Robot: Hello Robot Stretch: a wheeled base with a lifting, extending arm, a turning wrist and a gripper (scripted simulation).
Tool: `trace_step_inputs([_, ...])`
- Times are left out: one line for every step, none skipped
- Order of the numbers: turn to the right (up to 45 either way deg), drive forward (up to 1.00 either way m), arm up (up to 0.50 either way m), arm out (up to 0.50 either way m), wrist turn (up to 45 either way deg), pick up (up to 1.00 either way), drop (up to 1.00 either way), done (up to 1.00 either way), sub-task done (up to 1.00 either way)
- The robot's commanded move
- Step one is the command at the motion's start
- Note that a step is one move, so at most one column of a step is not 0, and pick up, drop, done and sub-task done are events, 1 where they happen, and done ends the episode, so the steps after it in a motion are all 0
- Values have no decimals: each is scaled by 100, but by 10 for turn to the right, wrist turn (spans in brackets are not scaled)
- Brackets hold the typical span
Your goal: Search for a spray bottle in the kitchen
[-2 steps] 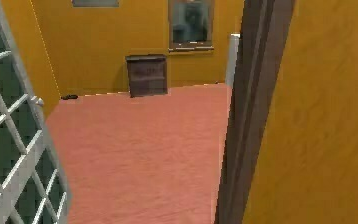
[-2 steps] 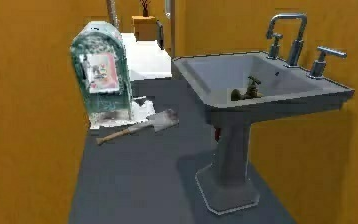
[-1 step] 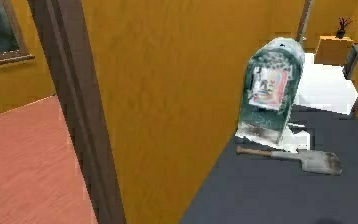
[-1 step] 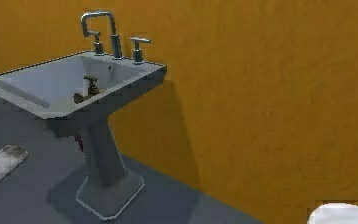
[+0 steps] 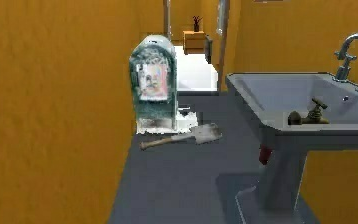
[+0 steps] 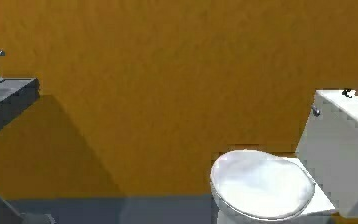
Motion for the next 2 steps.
trace_step_inputs([30,0,0,0,0,0,0,0,0])
trace_step_inputs([0,100,0,0,0,0,0,0,0])
